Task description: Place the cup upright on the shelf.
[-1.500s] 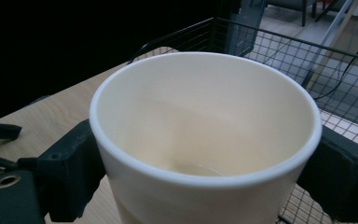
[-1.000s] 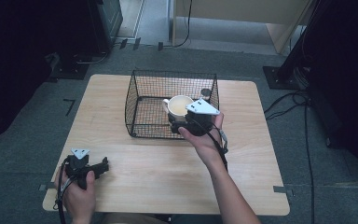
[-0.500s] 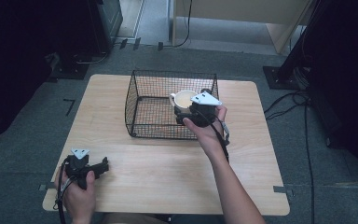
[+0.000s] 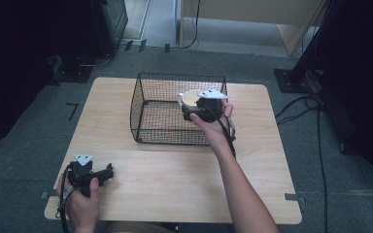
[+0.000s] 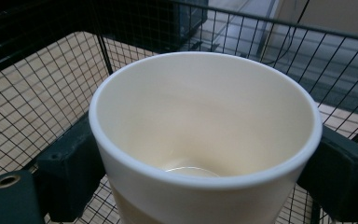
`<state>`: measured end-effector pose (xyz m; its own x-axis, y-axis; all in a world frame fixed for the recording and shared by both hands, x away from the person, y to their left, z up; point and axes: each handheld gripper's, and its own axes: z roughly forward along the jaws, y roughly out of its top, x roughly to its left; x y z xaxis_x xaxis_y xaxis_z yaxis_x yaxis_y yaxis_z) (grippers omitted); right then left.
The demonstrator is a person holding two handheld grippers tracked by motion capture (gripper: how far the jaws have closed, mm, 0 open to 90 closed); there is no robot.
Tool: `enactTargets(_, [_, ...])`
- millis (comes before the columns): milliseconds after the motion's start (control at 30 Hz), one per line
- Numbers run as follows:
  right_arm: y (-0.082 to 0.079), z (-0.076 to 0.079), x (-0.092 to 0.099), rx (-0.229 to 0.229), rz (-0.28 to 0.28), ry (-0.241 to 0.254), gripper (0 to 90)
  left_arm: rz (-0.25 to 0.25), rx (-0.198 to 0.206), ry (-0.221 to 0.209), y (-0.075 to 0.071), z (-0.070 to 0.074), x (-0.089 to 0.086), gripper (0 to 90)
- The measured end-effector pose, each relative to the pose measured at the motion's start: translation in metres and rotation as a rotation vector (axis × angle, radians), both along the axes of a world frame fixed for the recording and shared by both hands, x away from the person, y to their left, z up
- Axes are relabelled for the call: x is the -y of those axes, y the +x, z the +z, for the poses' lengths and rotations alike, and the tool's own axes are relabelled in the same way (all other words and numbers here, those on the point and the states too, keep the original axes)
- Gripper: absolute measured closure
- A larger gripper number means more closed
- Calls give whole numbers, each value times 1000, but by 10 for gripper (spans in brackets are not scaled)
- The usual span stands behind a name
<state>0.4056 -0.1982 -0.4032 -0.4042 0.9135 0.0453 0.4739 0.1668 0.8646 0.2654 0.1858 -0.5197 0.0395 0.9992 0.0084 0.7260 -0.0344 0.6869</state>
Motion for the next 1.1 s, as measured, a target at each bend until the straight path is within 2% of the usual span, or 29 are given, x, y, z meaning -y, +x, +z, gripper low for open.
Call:
enactTargets(67, [3,-2,-1,-15,5,-4,95,0,0,0,0,0,0,0])
enactTargets(133, [9,-8,-2,-63,15,1,95,0,0,0,0,0,0,0])
enactTargets(233, [13,-12,-3,-83,21,-8,95,0,0,0,0,0,0,0])
enactTargets(300, [17,-16,-4,-128,23,-9,95,0,0,0,0,0,0,0])
enactTargets(400, [18,-18,-4,-159,5,-20,95,0,0,0,0,0,0,0])
enactTargets(467, [20,-20,-4,-187,-14,-10,95,0,0,0,0,0,0,0])
enactTargets(733, [22,-26,-7,-237,-26,-29,99,0,0,0,0,0,0,0])
enactTargets(867, [25,-34,-8,-276,-23,-53,99,0,0,0,0,0,0,0])
enactTargets(1100, [26,-35,-7,-321,-17,-66,97,0,0,0,0,0,0,0])
